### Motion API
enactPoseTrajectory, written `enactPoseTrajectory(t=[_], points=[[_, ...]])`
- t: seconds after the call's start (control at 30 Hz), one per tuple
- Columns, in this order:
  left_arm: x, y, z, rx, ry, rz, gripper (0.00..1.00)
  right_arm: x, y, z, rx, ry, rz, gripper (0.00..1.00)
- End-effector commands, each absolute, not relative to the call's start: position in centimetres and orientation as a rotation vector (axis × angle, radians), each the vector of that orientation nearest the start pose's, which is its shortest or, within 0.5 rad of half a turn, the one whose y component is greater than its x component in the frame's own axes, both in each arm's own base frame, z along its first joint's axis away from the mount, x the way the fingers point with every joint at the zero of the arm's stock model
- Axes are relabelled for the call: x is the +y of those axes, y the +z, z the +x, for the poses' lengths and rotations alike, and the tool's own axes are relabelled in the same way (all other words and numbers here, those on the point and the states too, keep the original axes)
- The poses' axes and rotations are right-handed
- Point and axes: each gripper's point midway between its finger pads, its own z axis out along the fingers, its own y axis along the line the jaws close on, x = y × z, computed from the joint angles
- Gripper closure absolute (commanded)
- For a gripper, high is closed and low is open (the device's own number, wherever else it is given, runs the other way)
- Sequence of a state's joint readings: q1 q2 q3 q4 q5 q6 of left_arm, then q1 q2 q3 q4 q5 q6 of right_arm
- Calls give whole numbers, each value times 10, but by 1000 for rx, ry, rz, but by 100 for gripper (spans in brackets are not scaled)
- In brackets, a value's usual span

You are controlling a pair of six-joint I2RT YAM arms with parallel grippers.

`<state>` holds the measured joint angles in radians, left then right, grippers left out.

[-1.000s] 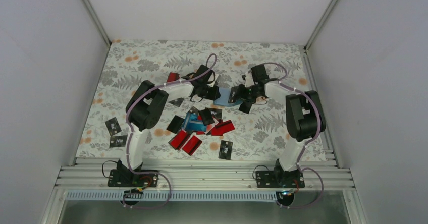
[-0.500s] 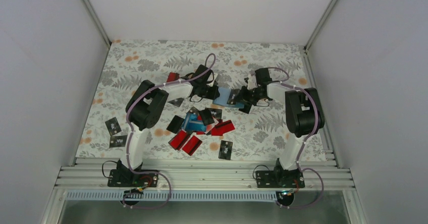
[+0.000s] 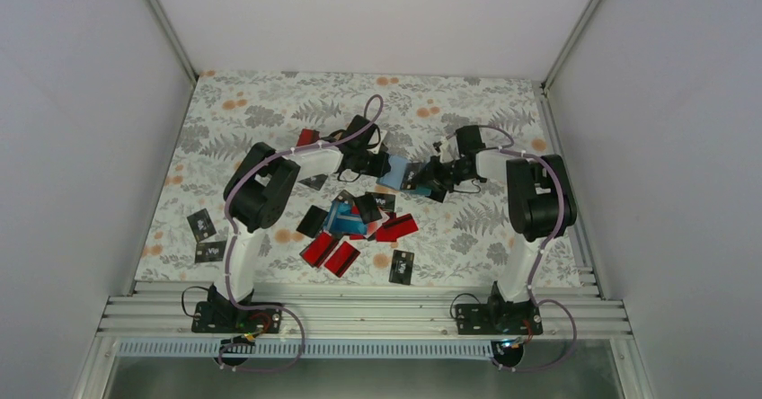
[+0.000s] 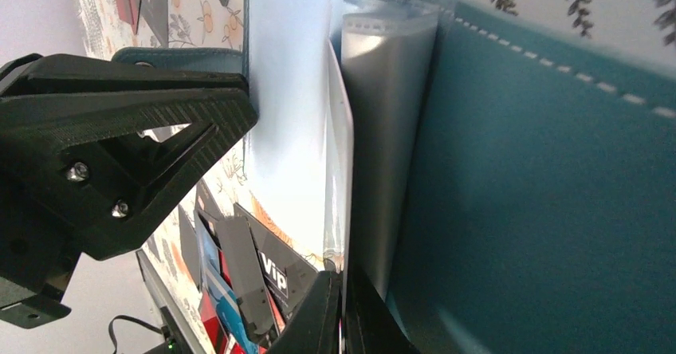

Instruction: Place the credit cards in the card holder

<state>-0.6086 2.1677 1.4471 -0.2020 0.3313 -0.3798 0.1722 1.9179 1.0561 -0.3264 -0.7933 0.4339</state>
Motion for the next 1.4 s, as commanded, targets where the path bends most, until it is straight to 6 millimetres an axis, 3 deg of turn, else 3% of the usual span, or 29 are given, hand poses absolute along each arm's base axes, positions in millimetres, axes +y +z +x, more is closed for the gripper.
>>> enactPoseTrajectory(t=[0.0,0.23,0.73,1.03,1.37], points=[[-335,-14,391,2704,-715,402,92,188,15,346,2819,1288,182,96],[-333,-16,389,2713,-714,401,92,187,11,347,2824,1295,209,96],[-330,-19,384,2735,-699,435,93,175,9,371,2779,1248,229,96],[-328,-23,380,2748,-692,440,93,168,20,385,2738,1226,232,96],[-329,-23,377,2753,-717,431,93,178,16,378,2714,1341,224,96]])
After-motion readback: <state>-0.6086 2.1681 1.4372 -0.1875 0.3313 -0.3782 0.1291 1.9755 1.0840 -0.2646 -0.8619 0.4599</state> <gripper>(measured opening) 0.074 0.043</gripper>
